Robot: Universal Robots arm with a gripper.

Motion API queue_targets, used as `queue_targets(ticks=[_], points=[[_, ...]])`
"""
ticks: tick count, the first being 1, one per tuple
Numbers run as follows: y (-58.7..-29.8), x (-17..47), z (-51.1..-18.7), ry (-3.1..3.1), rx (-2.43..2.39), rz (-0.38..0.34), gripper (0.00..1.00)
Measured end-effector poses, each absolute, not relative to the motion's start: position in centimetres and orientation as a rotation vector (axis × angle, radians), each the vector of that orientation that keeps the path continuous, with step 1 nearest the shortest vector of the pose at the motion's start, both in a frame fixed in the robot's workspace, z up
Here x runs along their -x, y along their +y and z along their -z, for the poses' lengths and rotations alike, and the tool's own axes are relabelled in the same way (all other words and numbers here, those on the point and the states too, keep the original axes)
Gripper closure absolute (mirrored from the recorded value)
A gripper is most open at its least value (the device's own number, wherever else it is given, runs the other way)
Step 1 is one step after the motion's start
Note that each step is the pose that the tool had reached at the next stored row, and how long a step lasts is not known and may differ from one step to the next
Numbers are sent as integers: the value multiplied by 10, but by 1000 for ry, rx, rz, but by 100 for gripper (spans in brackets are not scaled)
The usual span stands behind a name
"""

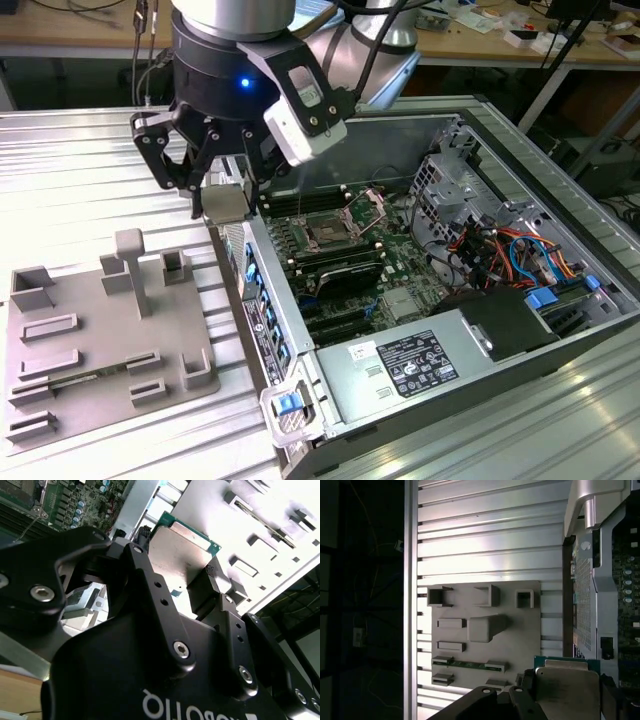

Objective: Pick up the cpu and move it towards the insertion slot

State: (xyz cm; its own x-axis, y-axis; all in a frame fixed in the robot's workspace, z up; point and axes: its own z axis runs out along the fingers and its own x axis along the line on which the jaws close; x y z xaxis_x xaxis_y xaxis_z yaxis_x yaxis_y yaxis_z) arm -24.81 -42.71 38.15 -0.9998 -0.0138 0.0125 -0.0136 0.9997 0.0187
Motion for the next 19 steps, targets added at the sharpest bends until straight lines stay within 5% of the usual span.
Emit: queue_targets(ticks=[19], points=[[-401,161,-381,-3128,-21,12,45]])
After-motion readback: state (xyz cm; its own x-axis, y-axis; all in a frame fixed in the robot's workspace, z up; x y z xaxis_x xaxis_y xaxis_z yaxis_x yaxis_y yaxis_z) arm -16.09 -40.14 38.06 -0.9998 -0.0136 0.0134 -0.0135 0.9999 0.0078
